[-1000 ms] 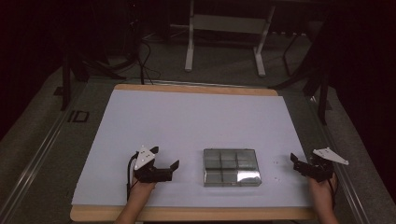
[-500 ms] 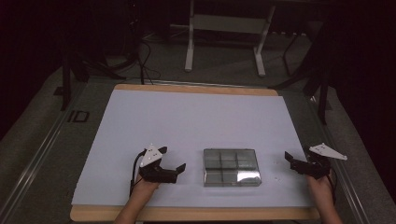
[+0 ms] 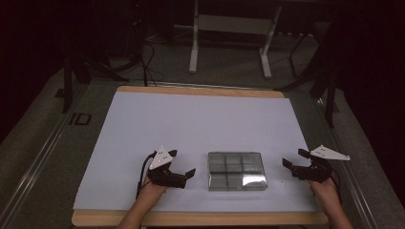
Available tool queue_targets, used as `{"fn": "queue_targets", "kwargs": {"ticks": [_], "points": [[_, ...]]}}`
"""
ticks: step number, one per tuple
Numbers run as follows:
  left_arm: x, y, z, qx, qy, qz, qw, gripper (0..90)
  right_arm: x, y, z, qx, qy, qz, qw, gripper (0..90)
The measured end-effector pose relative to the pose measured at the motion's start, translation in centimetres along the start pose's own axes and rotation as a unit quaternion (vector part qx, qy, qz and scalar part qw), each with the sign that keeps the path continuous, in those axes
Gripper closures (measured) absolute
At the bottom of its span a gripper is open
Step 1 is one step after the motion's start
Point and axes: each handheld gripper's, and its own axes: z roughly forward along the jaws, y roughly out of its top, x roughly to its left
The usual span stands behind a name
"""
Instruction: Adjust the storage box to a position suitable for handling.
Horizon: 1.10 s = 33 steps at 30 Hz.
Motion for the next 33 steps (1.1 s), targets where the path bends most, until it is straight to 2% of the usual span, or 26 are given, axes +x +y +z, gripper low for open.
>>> {"fn": "queue_targets", "kwargs": {"ticks": [1,2,4,8,9,13,15,17,18,20,22,23,24,25,26,27,28,31,32,33], "points": [[-0.1,0.1,0.1,0.004,-0.007,0.004,1.0000,0.8,0.1,0.0,0.1,0.000,0.006,-0.002,1.0000,14.0],[-0.2,0.1,0.2,0.005,-0.008,0.005,0.9999,0.8,0.2,0.0,0.2,0.002,0.027,-0.003,0.9996,14.0],[-0.4,0.2,0.4,0.009,-0.018,0.009,0.9997,0.8,0.8,0.0,0.5,0.008,0.045,-0.013,0.9989,14.3],[-0.6,0.2,0.7,0.014,-0.028,0.011,0.9995,0.8,1.2,0.0,0.8,0.015,0.052,-0.029,0.9981,14.4],[-0.7,0.2,0.9,0.020,-0.031,0.014,0.9992,0.9,1.6,0.0,1.1,0.025,0.063,-0.040,0.9969,14.9],[-0.9,0.3,1.3,0.036,-0.043,0.024,0.9982,0.9,1.8,-0.1,1.4,0.031,0.076,-0.043,0.9957,17.8],[-0.8,0.4,1.4,0.041,-0.056,0.021,0.9974,2.0,2.0,-0.3,1.4,0.033,0.084,-0.046,0.9949,18.6],[-1.0,0.5,1.5,0.044,-0.055,0.028,0.9971,5.4,2.1,-0.3,1.5,0.033,0.085,-0.051,0.9946,19.8],[-1.0,0.5,1.6,0.047,-0.062,0.027,0.9966,6.2,2.3,-0.5,1.4,0.033,0.084,-0.063,0.9939,25.9],[-1.1,0.5,1.8,0.050,-0.068,0.032,0.9959,6.7,2.4,-0.5,1.3,0.034,0.084,-0.070,0.9934,27.1],[-1.3,0.4,2.0,0.055,-0.071,0.034,0.9954,15.3,2.6,-0.7,1.2,0.034,0.085,-0.087,0.9920,34.8],[-1.3,0.4,2.1,0.060,-0.079,0.035,0.9945,15.2,2.7,-0.8,1.3,0.035,0.090,-0.092,0.9911,34.8],[-1.4,0.3,2.2,0.063,-0.080,0.036,0.9941,19.5,2.8,-1.0,1.3,0.040,0.099,-0.098,0.9895,42.4],[-1.5,0.2,2.3,0.066,-0.083,0.038,0.9937,22.6,3.0,-1.1,1.2,0.042,0.106,-0.107,0.9877,44.7],[-1.6,0.2,2.4,0.068,-0.089,0.038,0.9930,22.6,3.0,-1.1,1.2,0.042,0.106,-0.107,0.9877,44.7],[-1.6,0.2,2.4,0.070,-0.089,0.041,0.9927,25.8,3.2,-1.2,1.2,0.044,0.115,-0.118,0.9854,46.0],[-1.7,0.1,2.5,0.072,-0.091,0.043,0.9924,30.5,3.3,-1.3,1.2,0.046,0.117,-0.121,0.9847,50.7],[-2.0,0.1,2.6,0.078,-0.103,0.049,0.9905,34.1,3.4,-1.5,1.3,0.052,0.123,-0.123,0.9834,51.6],[-2.1,0.1,2.6,0.079,-0.104,0.055,0.9898,40.7,3.5,-1.6,1.4,0.053,0.129,-0.125,0.9824,53.2],[-2.1,0.1,2.7,0.082,-0.104,0.060,0.9894,43.0,3.6,-1.7,1.4,0.053,0.130,-0.125,0.9822,54.9]]}}
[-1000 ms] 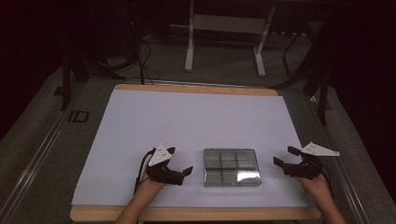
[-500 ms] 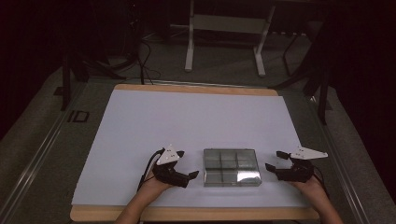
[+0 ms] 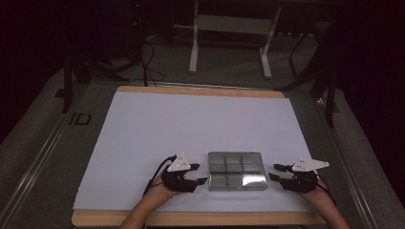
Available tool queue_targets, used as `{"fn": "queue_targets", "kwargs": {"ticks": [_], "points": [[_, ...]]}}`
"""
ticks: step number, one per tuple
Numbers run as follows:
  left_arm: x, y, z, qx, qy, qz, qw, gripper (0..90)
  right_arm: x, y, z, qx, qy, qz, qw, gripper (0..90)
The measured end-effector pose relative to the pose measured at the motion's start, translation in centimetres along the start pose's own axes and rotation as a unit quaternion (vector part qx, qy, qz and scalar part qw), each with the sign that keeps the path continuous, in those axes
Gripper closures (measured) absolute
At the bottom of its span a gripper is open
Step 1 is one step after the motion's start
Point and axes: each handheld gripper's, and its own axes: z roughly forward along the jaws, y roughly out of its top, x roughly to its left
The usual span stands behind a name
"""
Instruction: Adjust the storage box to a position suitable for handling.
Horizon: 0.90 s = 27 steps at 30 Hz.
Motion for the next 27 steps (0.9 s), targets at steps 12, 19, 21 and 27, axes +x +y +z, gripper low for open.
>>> {"fn": "queue_targets", "kwargs": {"ticks": [12,19,21,27], "points": [[-0.4,-0.2,1.1,0.045,0.005,0.023,0.9987,60.3,0.9,-0.4,0.5,0.003,0.018,-0.011,0.9998,76.1],[-0.4,-0.1,1.0,0.028,0.003,0.022,0.9994,78.9,0.9,-0.7,0.7,-0.007,0.028,0.000,0.9996,89.7],[-0.4,-0.1,1.0,0.029,0.007,0.028,0.9992,83.4,1.1,-0.6,0.7,-0.006,0.034,-0.004,0.9994,89.8],[-0.5,0.1,1.2,0.029,0.002,0.030,0.9991,89.7,1.3,-0.4,0.9,-0.004,0.037,-0.010,0.9992,89.9]]}}
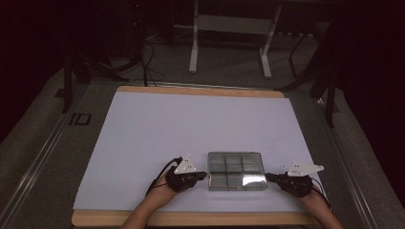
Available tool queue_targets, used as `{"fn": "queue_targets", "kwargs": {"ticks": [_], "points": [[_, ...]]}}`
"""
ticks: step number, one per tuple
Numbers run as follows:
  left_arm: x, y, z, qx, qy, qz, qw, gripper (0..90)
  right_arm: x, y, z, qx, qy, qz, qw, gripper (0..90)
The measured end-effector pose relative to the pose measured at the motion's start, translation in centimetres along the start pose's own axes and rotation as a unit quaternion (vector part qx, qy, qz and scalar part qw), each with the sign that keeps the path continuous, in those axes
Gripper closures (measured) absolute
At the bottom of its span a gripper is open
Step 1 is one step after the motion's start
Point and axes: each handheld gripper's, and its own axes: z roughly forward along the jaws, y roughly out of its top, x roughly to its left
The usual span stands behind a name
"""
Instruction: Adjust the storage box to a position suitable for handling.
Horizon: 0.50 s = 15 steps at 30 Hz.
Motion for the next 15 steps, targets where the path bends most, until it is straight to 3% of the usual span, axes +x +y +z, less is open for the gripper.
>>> {"fn": "queue_targets", "kwargs": {"ticks": [15], "points": [[-0.20,0.20,0.32,-0.002,-0.006,0.001,1.0000,89.9,0.24,0.41,0.04,-0.003,0.001,0.000,1.0000,89.9]]}}
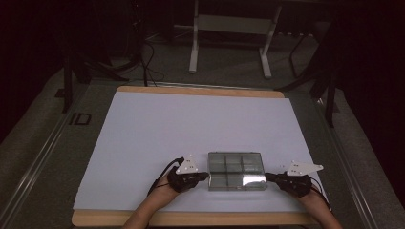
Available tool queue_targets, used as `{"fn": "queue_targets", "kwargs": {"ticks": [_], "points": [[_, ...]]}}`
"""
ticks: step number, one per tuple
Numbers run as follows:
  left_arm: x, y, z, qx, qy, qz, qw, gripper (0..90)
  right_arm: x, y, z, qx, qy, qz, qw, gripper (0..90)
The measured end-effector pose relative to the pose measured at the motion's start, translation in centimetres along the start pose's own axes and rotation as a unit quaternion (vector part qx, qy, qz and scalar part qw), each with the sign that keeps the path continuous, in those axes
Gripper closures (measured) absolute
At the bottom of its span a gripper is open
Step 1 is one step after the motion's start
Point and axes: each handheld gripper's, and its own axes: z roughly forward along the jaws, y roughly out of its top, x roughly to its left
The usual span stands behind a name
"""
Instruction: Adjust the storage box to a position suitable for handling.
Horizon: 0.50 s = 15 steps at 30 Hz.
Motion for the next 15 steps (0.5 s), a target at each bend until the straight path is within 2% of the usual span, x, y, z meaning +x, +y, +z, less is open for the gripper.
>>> {"fn": "queue_targets", "kwargs": {"ticks": [9,11,13,15], "points": [[-0.14,0.23,-0.40,-0.005,-0.007,-0.005,1.0000,89.9,-0.04,0.36,-0.41,-0.008,0.005,0.005,0.9999,90.0],[-0.18,0.19,-0.39,-0.005,-0.006,-0.003,1.0000,89.9,0.10,0.43,-0.43,-0.004,-0.001,0.000,1.0000,90.0],[-0.13,0.10,-0.37,-0.009,-0.009,-0.010,0.9999,89.9,0.10,0.42,-0.46,-0.005,0.000,0.001,1.0000,90.0],[-0.21,0.16,-0.41,-0.006,-0.007,-0.005,0.9999,90.0,0.03,0.46,-0.59,-0.013,0.004,0.005,0.9999,90.0]]}}
